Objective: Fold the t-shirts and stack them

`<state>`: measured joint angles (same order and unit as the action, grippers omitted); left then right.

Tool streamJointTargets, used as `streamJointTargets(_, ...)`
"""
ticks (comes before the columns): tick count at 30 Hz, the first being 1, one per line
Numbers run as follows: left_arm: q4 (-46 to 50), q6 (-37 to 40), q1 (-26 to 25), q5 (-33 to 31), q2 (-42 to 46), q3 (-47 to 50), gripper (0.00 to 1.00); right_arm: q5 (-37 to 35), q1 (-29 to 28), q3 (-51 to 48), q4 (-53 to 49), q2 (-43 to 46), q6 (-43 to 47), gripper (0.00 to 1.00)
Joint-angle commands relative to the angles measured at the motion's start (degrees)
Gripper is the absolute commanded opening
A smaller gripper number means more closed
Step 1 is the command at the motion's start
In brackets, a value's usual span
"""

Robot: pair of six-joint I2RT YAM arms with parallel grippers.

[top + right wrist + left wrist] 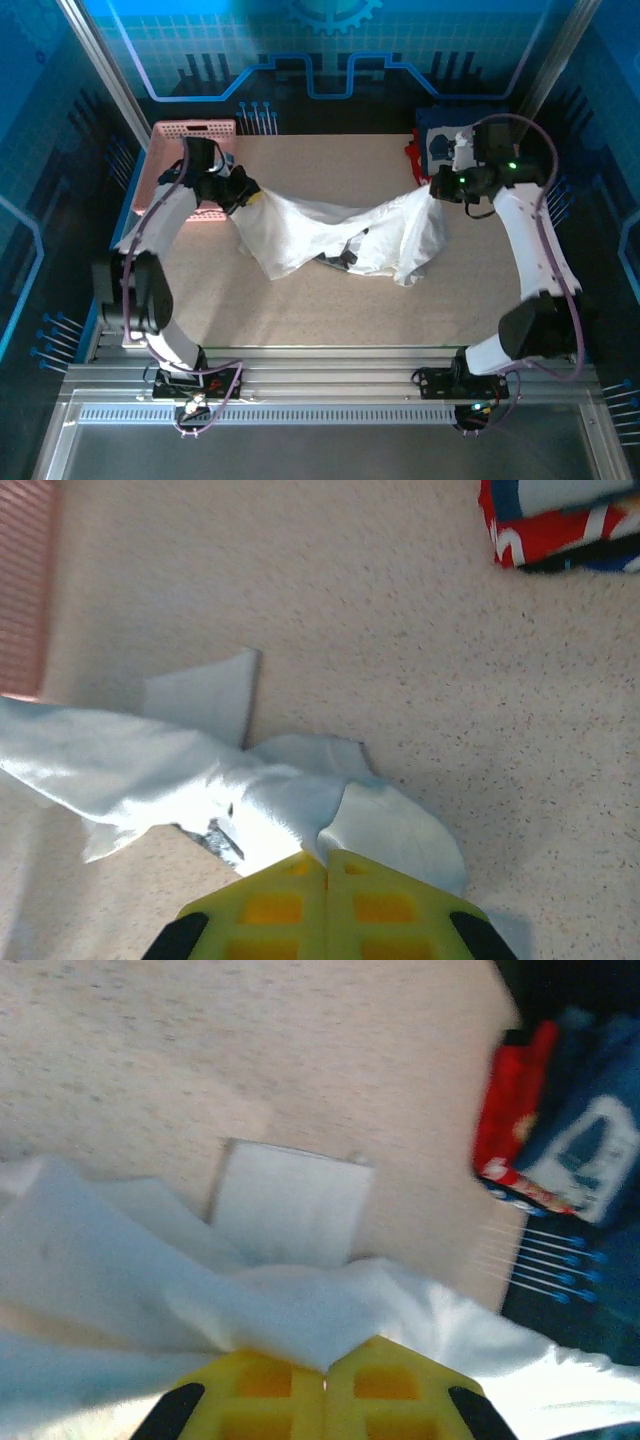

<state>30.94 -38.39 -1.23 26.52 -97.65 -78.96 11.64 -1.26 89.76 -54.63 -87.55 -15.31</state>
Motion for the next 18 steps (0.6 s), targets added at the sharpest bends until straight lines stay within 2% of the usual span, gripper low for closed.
streamJointTargets(1, -1.01, 3.66, -0.50, -5.04, -6.11, -4.37, 0.00, -2.17, 0.73, 1.58, 4.19, -5.65, 0.76, 0.00)
streamJointTargets(3, -1.92, 3.70, -0.74, -4.62, -9.80, -6.32, 0.00, -3.00, 0.51, 3.39, 3.89, -10.71, 1.01, 0.00)
streamJointTargets(4, -1.93, 3.51, -0.96, -4.95, -11.12, -7.17, 0.13, -3.76, 0.30, 4.29, 3.75, -12.90, 0.78, 0.00)
streamJointTargets(5, -2.10, 3.26, -1.09, -5.35, -11.67, -7.66, 0.32, -4.23, -0.05, 4.72, 4.05, -14.53, 0.72, 0.00)
streamJointTargets(7, -2.59, 1.98, -1.37, -5.83, -10.30, -7.55, 0.57, -5.35, -0.71, 4.79, 5.52, -16.76, 0.47, 0.02)
streamJointTargets(8, -2.51, 1.33, -1.64, -5.87, -8.41, -7.06, 0.67, -5.73, -1.06, 5.19, 5.67, -17.80, 0.37, 0.03)
streamJointTargets(9, -1.98, 0.82, -1.86, -5.79, -6.26, -6.35, 0.73, -6.03, -1.32, 5.62, 5.68, -18.59, 0.33, 0.06)
streamJointTargets(10, -1.09, 0.09, -2.24, -5.58, -3.39, -5.08, 0.78, -6.23, -1.55, 5.83, 5.76, -19.38, 0.34, 0.15)
streamJointTargets(13, 1.67, -1.87, -4.74, -3.72, 5.80, 1.40, 0.85, -7.18, -2.06, 5.17, 5.35, -19.58, 0.70, 0.48)
streamJointTargets(14, 3.12, -2.16, -5.91, -3.35, 8.56, 4.09, 0.85, -7.60, -2.17, 4.37, 5.48, -18.93, 0.85, 0.56)
streamJointTargets(16, 6.32, -2.45, -7.21, -3.45, 12.93, 9.42, 0.85, -7.92, -2.22, 2.20, 5.59, -16.58, 1.24, 0.60)
streamJointTargets(18, 6.00, -4.18, -7.44, -2.60, 16.70, 16.43, 0.84, -8.52, -2.09, -0.95, 5.72, -13.14, 1.08, 0.70)
